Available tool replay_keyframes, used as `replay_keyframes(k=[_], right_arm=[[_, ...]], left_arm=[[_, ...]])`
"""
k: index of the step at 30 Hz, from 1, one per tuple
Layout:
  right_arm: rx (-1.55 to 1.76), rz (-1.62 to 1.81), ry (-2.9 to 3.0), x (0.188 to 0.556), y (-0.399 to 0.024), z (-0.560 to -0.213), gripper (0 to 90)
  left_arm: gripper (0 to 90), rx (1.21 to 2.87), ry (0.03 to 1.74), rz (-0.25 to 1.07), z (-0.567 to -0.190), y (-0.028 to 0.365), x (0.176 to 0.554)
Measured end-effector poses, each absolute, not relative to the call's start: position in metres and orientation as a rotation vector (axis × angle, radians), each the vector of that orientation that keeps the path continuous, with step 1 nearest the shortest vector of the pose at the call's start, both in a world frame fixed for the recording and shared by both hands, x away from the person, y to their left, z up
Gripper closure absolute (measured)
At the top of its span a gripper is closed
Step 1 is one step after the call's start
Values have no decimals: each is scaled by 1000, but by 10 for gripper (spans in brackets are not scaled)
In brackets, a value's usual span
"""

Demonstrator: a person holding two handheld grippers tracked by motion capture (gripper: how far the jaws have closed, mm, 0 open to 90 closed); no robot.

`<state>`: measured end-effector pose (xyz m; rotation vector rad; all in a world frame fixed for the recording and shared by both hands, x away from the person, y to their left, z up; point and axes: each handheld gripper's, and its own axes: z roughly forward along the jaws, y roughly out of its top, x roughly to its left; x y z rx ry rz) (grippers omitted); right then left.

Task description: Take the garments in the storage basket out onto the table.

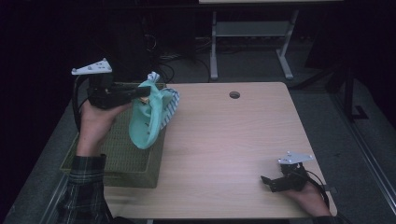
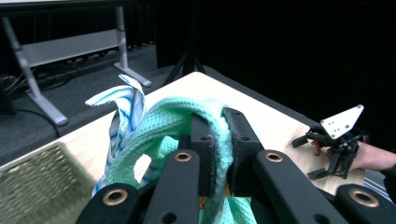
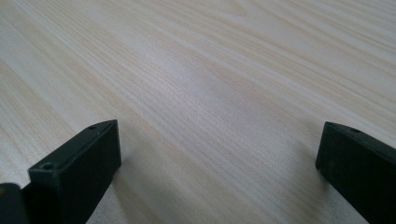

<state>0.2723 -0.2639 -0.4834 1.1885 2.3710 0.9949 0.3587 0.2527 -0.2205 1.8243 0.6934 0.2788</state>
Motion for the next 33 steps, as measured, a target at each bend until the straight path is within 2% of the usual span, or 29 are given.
replay_keyframes(k=[33], right_arm=[[1200,996,2373,272,-263,-483,0]], left_arm=[[833,1879,577,160,-250,154,373]])
